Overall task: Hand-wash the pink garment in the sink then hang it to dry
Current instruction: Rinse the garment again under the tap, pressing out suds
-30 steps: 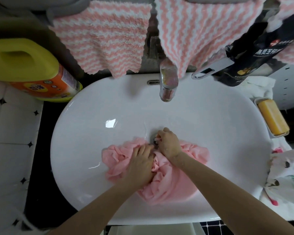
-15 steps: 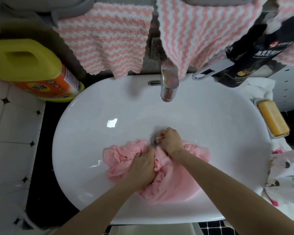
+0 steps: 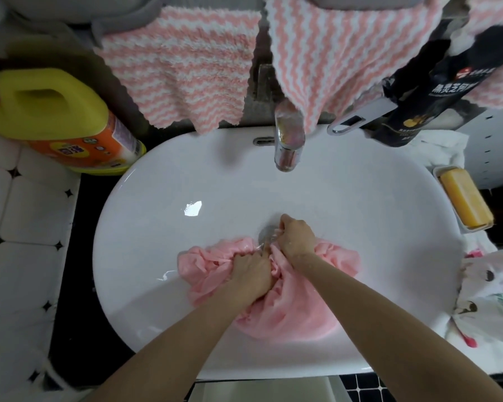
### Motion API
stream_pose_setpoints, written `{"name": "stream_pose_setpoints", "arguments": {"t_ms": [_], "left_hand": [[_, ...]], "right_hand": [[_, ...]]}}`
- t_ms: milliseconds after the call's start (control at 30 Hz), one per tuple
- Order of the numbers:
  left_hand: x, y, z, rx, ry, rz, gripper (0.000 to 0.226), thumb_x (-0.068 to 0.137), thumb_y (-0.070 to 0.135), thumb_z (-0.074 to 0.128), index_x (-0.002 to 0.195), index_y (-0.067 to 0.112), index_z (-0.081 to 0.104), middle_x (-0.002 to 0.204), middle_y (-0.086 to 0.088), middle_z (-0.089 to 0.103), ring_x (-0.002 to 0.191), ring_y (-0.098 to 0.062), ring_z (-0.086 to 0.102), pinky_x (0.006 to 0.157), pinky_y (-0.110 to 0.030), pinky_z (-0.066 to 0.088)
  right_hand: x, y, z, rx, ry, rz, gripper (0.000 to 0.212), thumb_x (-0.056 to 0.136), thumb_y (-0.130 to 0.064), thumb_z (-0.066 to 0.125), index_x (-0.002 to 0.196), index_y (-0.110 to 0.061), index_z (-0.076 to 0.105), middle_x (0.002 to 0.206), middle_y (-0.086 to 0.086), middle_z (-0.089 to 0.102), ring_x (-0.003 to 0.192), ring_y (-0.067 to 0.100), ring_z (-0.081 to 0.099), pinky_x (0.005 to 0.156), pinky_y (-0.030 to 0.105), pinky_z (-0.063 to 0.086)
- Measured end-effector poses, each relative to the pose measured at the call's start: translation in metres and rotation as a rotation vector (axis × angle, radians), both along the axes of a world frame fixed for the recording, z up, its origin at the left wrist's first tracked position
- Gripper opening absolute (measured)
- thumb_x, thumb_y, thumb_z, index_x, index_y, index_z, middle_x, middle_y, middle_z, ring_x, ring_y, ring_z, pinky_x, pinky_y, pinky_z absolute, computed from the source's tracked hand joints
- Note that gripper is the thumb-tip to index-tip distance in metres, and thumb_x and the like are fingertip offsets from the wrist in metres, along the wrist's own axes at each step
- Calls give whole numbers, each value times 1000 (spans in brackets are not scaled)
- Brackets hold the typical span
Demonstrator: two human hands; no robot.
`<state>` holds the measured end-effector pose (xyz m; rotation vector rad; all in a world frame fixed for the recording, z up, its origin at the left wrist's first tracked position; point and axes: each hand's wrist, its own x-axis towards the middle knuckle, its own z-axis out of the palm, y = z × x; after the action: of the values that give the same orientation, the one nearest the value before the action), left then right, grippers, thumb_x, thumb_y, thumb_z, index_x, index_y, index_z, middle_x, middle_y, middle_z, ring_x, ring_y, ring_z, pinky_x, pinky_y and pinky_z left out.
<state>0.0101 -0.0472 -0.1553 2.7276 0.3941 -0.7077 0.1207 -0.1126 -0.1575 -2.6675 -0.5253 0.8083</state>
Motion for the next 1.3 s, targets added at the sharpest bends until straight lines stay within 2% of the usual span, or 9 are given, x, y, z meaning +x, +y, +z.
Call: {"name": "stream_pose_setpoints", "arguments": {"t_ms": [167, 267, 367, 433, 600, 733, 900, 1133, 1300], "left_hand": [[-12, 2, 19, -21, -173, -61, 36, 89, 28, 36, 116, 14, 53, 107, -3, 59, 100, -26, 56, 83, -38, 36], [-35, 14, 26, -57, -487, -35, 29, 69, 41, 53, 87, 20, 62, 98, -3, 59, 95, -29, 55, 82, -40, 33], [-61, 15, 18, -63, -412, -15, 59, 59, 69, 55, 102, 28, 59, 138, -15, 47, 128, -36, 40, 102, -58, 27], [-68, 10, 12, -45, -279, -45, 82, 57, 80, 46, 113, 23, 62, 145, -17, 41, 131, -40, 40, 97, -67, 34], [-53, -1, 7, 5, -238, 80, 79, 68, 75, 41, 120, 19, 60, 148, -15, 37, 128, -37, 45, 93, -59, 41], [-40, -7, -3, 135, -308, 192, 65, 84, 61, 33, 132, 21, 49, 149, -21, 33, 128, -39, 42, 98, -56, 37], [-8, 8, -25, 263, -372, 156, 52, 80, 46, 42, 123, 17, 48, 127, -10, 52, 109, -30, 49, 87, -48, 44], [39, 45, -46, 324, -462, 76, 34, 78, 30, 54, 109, 15, 56, 88, -2, 56, 81, -22, 44, 66, -35, 37], [53, 63, -17, 13, -414, 12, 29, 67, 35, 67, 89, 17, 65, 79, -2, 70, 72, -18, 68, 64, -25, 47]], "right_hand": [[3, -29, 3, 244, 136, -94, 24, 83, -5, 56, 99, -18, 67, 90, 6, 67, 83, 25, 63, 70, 31, 49], [-9, -63, 15, 273, -52, 179, 32, 87, -37, 48, 96, -22, 75, 84, 2, 58, 77, 22, 52, 72, 32, 41], [-33, -82, 24, 381, -46, 255, 37, 83, -42, 44, 93, -24, 75, 82, -10, 53, 75, 19, 52, 72, 31, 42], [-46, -84, 29, 439, 69, 196, 38, 79, -48, 50, 101, -26, 72, 84, -14, 50, 77, 16, 52, 70, 25, 40], [-43, -83, 33, 321, 58, 289, 94, 59, -84, 50, 141, -41, 36, 126, -5, 44, 111, 15, 45, 93, 31, 40], [-49, -80, 12, 184, -79, 524, 81, 79, -84, 26, 148, -46, 9, 161, 0, 2, 146, 34, 7, 111, 51, 14], [-40, -45, -19, 18, -340, 391, 51, 86, -44, 35, 116, -14, 62, 117, 14, 60, 92, 37, 61, 78, 44, 46], [-3, -4, -29, 98, -598, 298, 29, 73, -23, 39, 67, -11, 64, 64, 6, 59, 49, 23, 54, 50, 28, 40], [17, 16, -14, -22, -430, 238, 24, 79, -17, 43, 84, -12, 66, 59, 3, 62, 52, 24, 63, 55, 27, 43]]}}
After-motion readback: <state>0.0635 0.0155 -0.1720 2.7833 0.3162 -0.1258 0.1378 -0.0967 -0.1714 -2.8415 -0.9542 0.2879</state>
